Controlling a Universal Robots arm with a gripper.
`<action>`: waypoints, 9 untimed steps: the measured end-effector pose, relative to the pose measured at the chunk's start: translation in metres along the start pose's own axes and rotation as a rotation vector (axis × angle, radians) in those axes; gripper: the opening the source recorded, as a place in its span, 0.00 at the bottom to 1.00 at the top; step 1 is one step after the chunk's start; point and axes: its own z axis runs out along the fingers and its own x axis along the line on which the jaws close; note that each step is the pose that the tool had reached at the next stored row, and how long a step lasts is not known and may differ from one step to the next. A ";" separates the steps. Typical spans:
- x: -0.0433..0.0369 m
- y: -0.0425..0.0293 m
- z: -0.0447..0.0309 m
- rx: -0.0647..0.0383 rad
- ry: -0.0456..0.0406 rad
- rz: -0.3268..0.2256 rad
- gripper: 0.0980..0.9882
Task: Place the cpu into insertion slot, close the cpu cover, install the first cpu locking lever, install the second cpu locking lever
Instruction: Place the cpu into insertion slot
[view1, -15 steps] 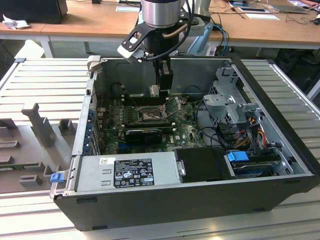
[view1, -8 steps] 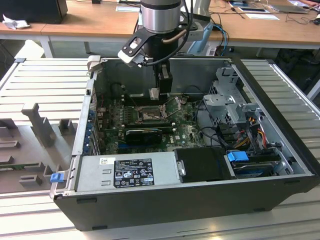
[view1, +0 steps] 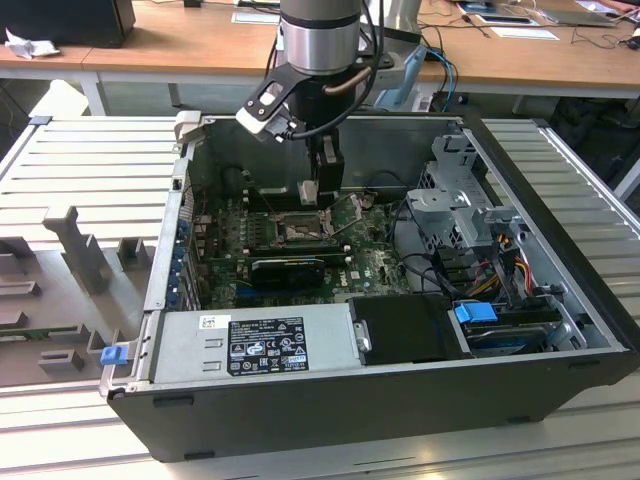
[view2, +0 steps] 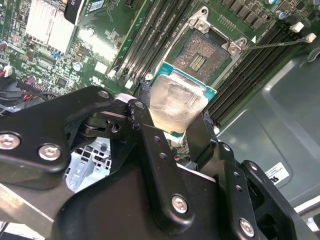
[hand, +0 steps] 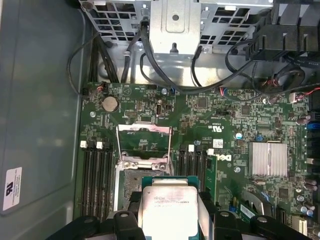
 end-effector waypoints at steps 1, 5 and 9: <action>0.0000 0.0000 0.0005 0.000 0.0000 0.000 0.48; -0.0001 -0.0004 0.0045 0.000 0.0000 0.000 0.48; -0.0002 -0.0007 0.0080 0.000 -0.0001 0.000 0.48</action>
